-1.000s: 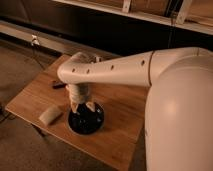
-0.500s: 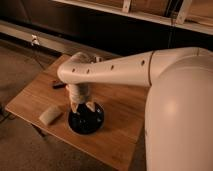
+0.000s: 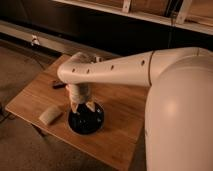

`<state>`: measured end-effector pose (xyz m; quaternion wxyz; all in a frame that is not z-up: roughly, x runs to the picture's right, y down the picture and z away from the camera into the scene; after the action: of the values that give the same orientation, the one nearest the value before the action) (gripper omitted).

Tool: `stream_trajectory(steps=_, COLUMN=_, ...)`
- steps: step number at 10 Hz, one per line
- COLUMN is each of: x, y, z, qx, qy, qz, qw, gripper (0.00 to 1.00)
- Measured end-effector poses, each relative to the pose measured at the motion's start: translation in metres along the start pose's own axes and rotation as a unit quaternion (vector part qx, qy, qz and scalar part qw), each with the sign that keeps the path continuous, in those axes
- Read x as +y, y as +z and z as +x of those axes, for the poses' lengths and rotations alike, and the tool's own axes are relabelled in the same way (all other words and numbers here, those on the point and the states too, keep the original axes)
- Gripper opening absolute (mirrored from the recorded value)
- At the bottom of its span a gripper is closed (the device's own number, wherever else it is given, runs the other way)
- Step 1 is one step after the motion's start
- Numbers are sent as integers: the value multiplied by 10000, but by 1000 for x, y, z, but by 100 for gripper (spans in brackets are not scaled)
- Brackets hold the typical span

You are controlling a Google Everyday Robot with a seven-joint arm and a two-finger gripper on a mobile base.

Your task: Place the eraser in the ceramic cup

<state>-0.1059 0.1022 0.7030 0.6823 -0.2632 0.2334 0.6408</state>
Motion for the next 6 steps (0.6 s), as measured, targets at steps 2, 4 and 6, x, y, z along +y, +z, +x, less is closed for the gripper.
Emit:
stream_trajectory(steps=2, x=0, y=0, z=0, qx=0, qy=0, qz=0, qw=10000, gripper=65)
stream_trajectory(steps=4, x=0, y=0, z=0, qx=0, qy=0, qz=0, qw=10000, gripper=65)
stream_trajectory(steps=6, x=0, y=0, z=0, qx=0, qy=0, qz=0, qw=10000, gripper=65)
